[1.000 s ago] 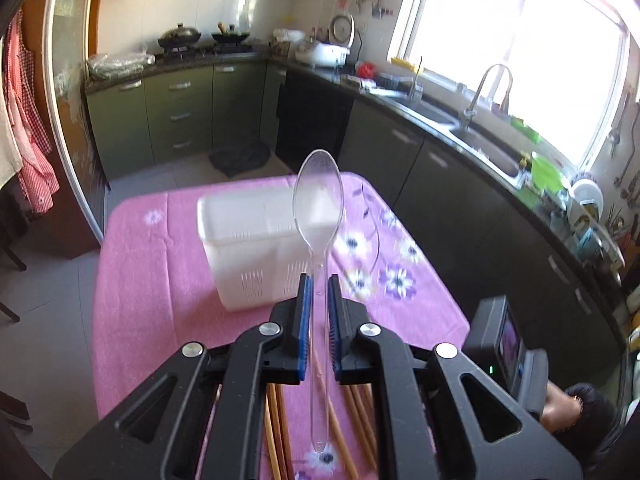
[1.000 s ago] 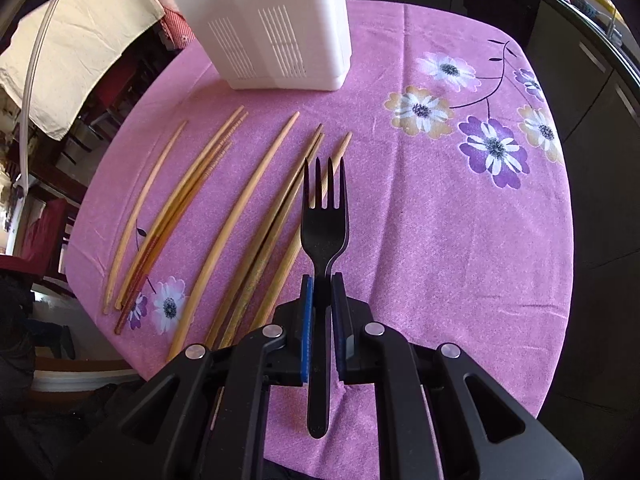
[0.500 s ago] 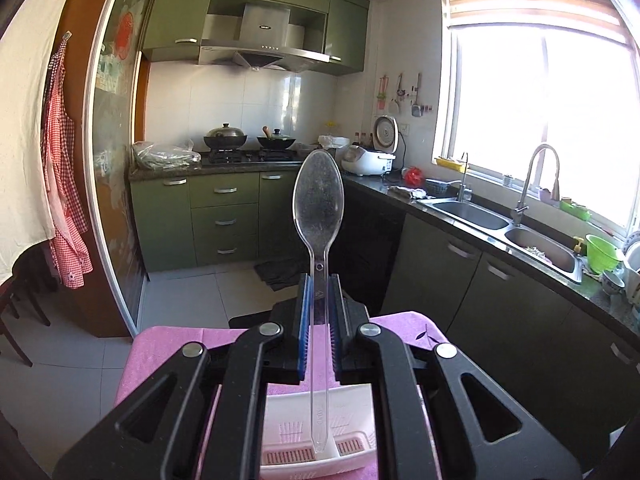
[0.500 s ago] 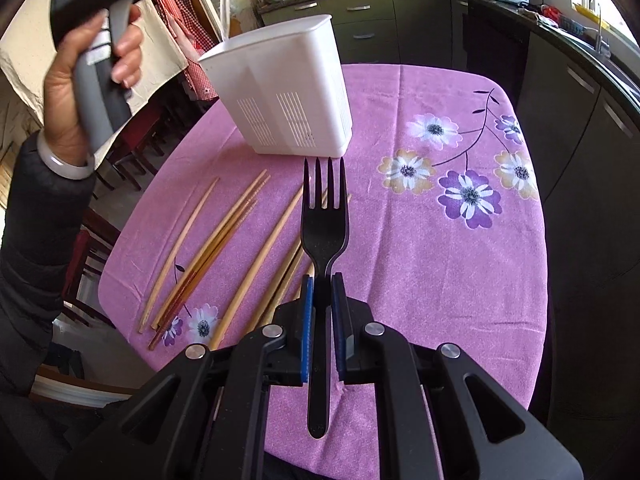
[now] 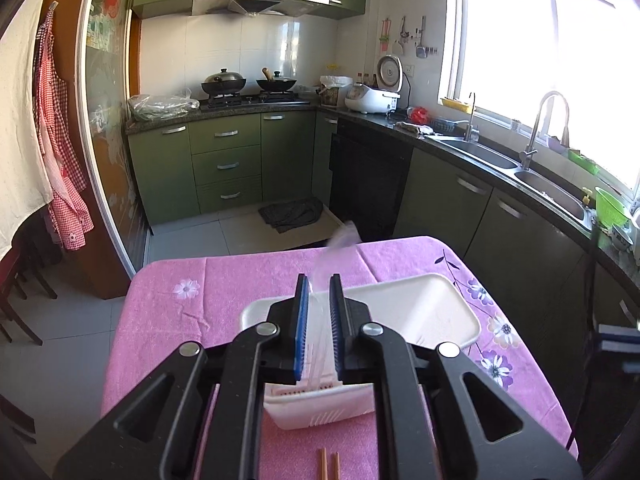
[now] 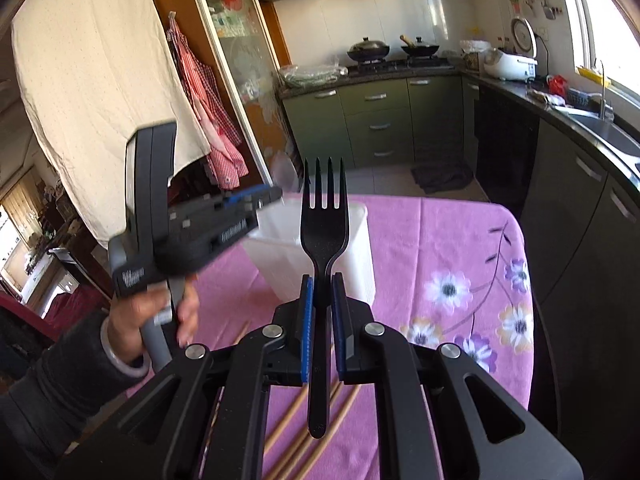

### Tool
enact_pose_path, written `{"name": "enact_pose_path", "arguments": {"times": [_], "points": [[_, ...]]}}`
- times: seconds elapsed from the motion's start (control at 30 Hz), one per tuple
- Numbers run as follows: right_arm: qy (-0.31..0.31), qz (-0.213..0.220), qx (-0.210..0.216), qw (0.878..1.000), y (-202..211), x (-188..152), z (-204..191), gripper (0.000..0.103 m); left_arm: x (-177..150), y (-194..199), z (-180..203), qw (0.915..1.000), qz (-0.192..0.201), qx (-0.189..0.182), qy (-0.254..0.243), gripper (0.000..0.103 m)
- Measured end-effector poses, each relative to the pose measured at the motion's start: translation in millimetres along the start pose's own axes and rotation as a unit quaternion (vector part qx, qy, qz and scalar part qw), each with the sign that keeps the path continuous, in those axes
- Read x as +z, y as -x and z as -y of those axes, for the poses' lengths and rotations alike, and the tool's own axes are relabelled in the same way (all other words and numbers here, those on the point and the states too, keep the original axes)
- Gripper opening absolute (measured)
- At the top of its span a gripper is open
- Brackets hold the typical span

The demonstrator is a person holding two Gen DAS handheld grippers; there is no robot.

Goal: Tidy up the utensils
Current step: 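Drop the spoon into the white holder with the left tool while the right drops the fork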

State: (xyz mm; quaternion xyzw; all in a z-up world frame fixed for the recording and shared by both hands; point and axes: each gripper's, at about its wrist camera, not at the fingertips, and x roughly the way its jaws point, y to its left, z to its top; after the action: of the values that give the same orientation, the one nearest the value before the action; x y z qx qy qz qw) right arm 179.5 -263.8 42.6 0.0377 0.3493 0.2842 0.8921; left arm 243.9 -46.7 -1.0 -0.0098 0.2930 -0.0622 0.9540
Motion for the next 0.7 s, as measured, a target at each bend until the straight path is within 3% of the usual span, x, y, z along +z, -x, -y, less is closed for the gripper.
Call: {"name": "enact_pose_path", "arguments": {"times": [0.1, 0.37, 0.57, 0.7], "points": [[0.0, 0.035, 0.0, 0.999, -6, 34, -6, 0.01, -4, 7, -3, 1.0, -0.009, -0.003, -0.003, 0.021], [-0.017, 0.117, -0.032, 0.993, -48, 98, -12, 0.01, -17, 46, -19, 0.9996, -0.022, -0.014, 0.01, 0.024], [-0.01, 0.109, -0.063, 0.992, -106, 87, -2, 0.01, -39, 68, -29, 0.9986, -0.049, -0.016, 0.008, 0.027], [0.0, 0.114, -0.065, 0.991, -107, 62, 0, 0.01, -56, 72, -37, 0.9961, -0.087, -0.012, 0.007, 0.027]]}}
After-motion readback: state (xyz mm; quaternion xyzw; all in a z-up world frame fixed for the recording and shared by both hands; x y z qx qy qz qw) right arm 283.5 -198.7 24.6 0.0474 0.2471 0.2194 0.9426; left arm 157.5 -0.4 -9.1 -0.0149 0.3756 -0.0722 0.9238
